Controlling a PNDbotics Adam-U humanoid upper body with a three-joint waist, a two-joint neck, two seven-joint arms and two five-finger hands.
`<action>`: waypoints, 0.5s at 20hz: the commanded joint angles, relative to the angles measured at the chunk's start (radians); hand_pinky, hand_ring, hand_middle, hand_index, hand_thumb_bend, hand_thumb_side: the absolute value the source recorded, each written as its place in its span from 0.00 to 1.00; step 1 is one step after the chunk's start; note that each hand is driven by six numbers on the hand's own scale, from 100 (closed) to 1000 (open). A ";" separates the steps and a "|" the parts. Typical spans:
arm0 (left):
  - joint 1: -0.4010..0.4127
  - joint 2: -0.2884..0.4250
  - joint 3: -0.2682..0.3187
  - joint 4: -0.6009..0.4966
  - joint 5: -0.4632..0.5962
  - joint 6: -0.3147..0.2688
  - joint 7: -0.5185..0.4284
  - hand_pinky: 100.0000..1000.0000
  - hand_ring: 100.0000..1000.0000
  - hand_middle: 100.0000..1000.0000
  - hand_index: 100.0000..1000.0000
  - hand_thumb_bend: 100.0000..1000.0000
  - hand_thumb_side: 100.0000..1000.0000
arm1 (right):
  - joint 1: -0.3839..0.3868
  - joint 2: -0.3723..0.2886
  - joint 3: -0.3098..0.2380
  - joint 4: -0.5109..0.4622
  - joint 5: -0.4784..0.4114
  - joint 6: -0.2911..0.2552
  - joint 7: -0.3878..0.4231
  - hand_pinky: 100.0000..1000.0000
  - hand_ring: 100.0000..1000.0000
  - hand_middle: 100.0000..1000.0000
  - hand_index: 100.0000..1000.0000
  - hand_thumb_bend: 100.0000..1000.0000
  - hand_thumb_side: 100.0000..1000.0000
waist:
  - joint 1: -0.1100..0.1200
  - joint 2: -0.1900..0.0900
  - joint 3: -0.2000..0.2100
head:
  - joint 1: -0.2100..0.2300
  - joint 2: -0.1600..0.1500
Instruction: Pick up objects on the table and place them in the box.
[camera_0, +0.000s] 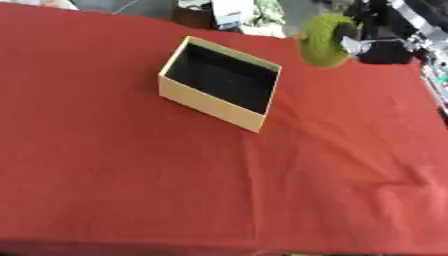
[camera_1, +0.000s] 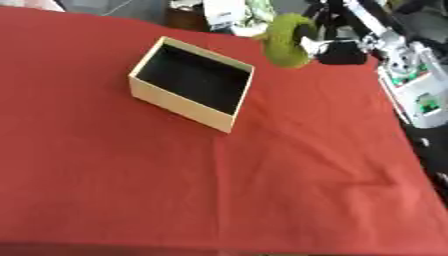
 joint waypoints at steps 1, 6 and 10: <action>-0.002 0.018 0.007 -0.020 -0.005 -0.015 0.002 0.60 1.00 1.00 0.72 0.01 0.66 | -0.047 0.062 -0.001 -0.034 0.131 0.046 -0.027 0.24 0.45 0.09 0.15 0.00 0.00 | 0.013 -0.009 0.004 | 0.007 0.006; -0.001 0.005 0.003 -0.020 -0.009 -0.038 0.002 0.60 1.00 1.00 0.72 0.01 0.66 | -0.078 0.199 -0.001 -0.047 0.356 0.139 -0.069 0.25 0.45 0.10 0.15 0.00 0.00 | 0.022 -0.001 0.016 | 0.003 0.006; -0.004 -0.008 -0.004 -0.020 -0.011 -0.051 -0.005 0.60 1.00 1.00 0.72 0.01 0.66 | -0.075 0.280 -0.004 -0.060 0.498 0.187 -0.098 0.25 0.45 0.10 0.15 0.00 0.00 | 0.022 0.007 0.023 | -0.004 0.006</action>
